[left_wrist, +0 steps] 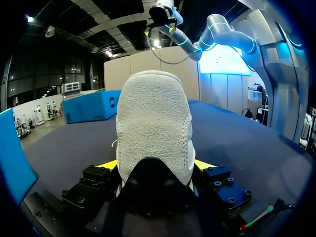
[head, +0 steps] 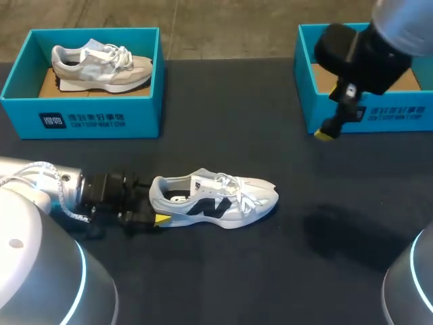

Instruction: Take the shoe out of the shoebox, open the shoe tongue, remove and reinsert the insole, then place the shoe into the shoebox

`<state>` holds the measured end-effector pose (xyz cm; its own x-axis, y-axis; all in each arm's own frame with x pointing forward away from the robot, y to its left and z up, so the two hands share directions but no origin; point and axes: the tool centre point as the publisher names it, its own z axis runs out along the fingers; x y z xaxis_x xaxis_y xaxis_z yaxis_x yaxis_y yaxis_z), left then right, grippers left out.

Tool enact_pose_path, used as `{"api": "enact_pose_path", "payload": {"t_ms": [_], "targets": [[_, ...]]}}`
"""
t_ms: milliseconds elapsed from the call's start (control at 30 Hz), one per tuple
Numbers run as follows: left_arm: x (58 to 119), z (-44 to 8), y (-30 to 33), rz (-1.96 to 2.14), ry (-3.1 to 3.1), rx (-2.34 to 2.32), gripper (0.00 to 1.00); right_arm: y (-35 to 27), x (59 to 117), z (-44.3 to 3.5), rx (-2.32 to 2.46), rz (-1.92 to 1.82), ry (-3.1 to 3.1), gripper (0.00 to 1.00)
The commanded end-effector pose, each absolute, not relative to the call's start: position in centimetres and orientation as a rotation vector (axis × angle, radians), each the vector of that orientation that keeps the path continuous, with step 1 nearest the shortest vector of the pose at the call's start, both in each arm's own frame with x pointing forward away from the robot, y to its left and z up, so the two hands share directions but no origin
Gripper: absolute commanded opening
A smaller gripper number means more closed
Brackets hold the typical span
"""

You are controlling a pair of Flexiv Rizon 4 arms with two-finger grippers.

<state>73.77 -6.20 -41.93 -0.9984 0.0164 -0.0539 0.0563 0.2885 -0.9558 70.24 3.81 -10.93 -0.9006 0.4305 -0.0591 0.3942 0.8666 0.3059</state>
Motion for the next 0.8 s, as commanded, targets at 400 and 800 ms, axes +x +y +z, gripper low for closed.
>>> {"api": "enact_pose_path", "payload": {"t_ms": [400,800], "targets": [[73.7,-42.2,-5.9,-1.850,2.492,0.070,0.00,9.7,72.8,-13.6,1.072,0.100,2.862,1.00],[73.7,-42.2,-5.9,-1.850,2.492,0.070,0.00,12.0,73.1,-14.5,1.161,0.124,2.806,1.00]]}}
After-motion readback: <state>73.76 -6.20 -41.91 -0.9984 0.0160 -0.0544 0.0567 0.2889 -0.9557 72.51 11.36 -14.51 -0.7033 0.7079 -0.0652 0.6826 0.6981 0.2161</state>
